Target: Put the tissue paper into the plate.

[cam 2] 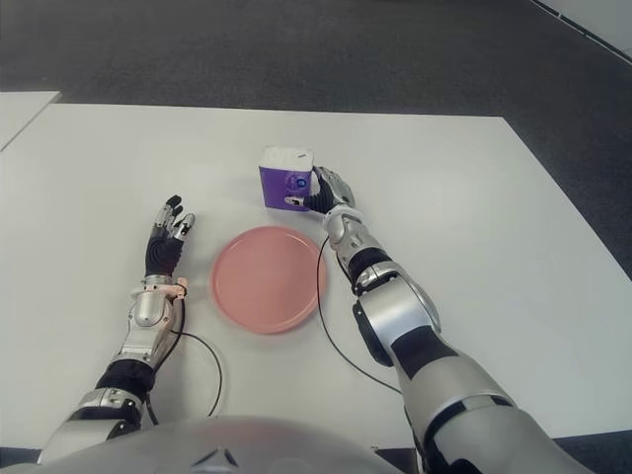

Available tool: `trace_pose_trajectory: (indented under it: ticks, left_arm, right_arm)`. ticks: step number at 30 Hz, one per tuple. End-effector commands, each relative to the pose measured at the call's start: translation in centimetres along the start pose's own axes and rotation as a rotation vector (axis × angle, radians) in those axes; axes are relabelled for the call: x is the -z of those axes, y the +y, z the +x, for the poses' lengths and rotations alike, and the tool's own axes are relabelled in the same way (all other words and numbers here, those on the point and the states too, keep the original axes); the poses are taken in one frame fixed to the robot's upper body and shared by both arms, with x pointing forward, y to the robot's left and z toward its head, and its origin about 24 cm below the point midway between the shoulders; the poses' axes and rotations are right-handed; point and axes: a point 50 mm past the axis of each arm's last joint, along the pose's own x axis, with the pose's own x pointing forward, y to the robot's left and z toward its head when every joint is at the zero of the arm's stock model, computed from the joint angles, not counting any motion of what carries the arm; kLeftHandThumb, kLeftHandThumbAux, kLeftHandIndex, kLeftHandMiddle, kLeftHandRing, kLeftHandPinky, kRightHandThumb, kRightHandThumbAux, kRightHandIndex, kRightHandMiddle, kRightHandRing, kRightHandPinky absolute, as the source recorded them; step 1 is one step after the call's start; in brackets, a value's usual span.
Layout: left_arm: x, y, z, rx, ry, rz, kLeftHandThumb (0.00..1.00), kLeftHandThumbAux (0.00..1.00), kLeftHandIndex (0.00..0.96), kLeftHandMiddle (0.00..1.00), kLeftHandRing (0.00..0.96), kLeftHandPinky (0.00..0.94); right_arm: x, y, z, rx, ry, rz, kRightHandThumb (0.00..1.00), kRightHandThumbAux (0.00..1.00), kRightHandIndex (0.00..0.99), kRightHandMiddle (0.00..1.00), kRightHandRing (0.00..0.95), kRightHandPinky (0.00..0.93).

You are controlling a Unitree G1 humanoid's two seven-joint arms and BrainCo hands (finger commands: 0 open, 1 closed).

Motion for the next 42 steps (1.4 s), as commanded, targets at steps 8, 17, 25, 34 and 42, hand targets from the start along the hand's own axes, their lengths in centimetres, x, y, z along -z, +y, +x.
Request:
trace_pose_trajectory:
  ticks: [8, 17, 25, 34, 42]
  left_arm:
    - [2.2, -0.1, -2.0, 0.01, 0.092, 0.018, 0.0, 0.391, 0.0, 0.0, 0.0, 0.0]
    - [2.3, 0.0, -2.0, 0.015, 0.1, 0.026, 0.0, 0.381, 0.0, 0.0, 0.0, 0.0]
    - [2.4, 0.1, -2.0, 0.014, 0.106, 0.022, 0.0, 0.376, 0.0, 0.0, 0.0, 0.0]
    - [2.4, 0.2, -2.1, 0.001, 0.091, 0.01, 0.0, 0.39, 0.0, 0.0, 0.0, 0.0]
    - [2.5, 0.2, -2.2, 0.003, 0.089, 0.012, 0.0, 0.395, 0.0, 0.0, 0.0, 0.0]
  right_arm:
    - [0.6, 1.2, -0.6, -0.028, 0.041, 0.083, 0.211, 0.441, 0.0, 0.0, 0.0, 0.0]
    - [0.7, 1.6, -0.7, -0.035, 0.064, 0.153, 0.233, 0.442, 0.0, 0.0, 0.0, 0.0]
    - [0.6, 1.9, -0.8, -0.05, 0.078, 0.19, 0.241, 0.442, 0.0, 0.0, 0.0, 0.0]
    - [-0.1, 2.7, -0.9, -0.08, 0.087, 0.242, 0.243, 0.432, 0.0, 0.0, 0.0, 0.0]
    - [-0.7, 3.1, -0.9, -0.099, 0.086, 0.274, 0.243, 0.437, 0.0, 0.0, 0.0, 0.0]
